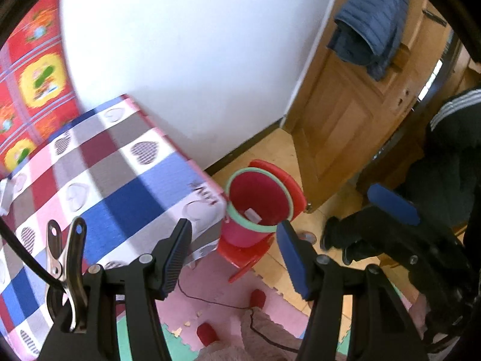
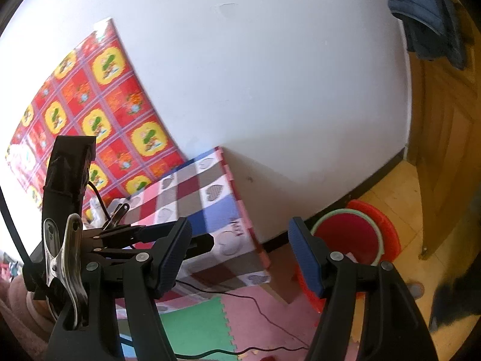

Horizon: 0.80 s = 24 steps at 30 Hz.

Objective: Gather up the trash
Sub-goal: 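Move both empty tools back toward the bed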

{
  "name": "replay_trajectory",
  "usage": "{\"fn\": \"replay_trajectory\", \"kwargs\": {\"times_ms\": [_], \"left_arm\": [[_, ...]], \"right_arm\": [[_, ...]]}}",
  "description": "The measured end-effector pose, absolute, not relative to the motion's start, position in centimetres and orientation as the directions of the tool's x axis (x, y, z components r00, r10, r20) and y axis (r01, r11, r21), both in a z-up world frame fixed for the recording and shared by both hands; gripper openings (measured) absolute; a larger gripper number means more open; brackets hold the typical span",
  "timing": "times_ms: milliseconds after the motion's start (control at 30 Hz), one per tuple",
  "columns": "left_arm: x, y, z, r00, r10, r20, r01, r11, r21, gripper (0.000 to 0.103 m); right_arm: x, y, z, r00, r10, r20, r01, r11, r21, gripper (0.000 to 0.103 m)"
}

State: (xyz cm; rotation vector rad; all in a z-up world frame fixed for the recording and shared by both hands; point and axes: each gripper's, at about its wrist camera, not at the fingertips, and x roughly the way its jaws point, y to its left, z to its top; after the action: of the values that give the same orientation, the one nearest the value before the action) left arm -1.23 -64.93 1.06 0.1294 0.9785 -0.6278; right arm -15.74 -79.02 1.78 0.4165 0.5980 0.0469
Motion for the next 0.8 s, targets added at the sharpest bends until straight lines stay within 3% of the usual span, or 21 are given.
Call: {"fn": "replay_trajectory", "kwargs": {"times_ms": [800], "left_arm": [[-3.2, -51.1, 3.1, 0.527, -0.269, -0.806, 0.238, 0.957, -0.164, 0.062]], "right_arm": [[-12.4, -66.8, 4.3, 0.751, 0.391, -0.532, -0.210, 0.906, 0.368, 0.068]]}}
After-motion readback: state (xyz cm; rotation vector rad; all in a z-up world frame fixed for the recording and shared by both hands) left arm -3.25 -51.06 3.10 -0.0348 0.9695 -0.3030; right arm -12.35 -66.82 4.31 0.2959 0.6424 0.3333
